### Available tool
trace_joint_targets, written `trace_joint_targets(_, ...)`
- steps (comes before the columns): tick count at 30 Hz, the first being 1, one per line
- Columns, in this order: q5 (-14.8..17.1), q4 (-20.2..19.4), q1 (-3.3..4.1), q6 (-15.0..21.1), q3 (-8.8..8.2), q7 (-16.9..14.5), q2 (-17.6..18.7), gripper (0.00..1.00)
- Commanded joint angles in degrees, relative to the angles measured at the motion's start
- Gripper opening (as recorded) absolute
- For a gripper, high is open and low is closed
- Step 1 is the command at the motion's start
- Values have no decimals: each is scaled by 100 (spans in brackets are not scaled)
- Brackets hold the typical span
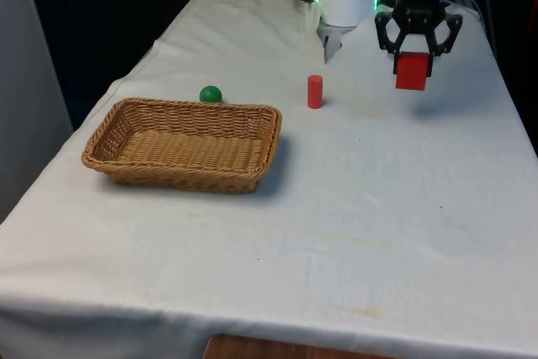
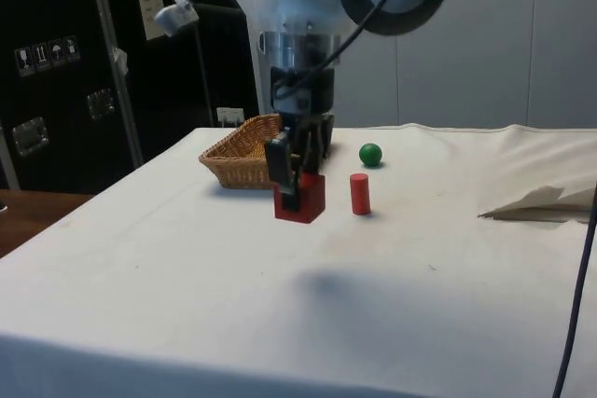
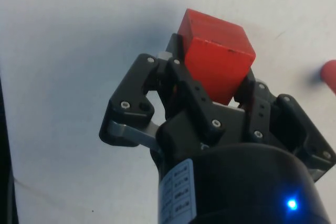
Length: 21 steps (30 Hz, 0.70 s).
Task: Pick up the object to the left of the cylinder and place it into the basket.
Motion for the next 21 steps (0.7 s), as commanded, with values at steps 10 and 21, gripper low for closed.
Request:
trace_joint_targets(10, -252, 235, -63, -344, -74, 109, -120, 0)
trace_joint_targets(21, -309, 498, -126, -653, -178, 6, -201, 0)
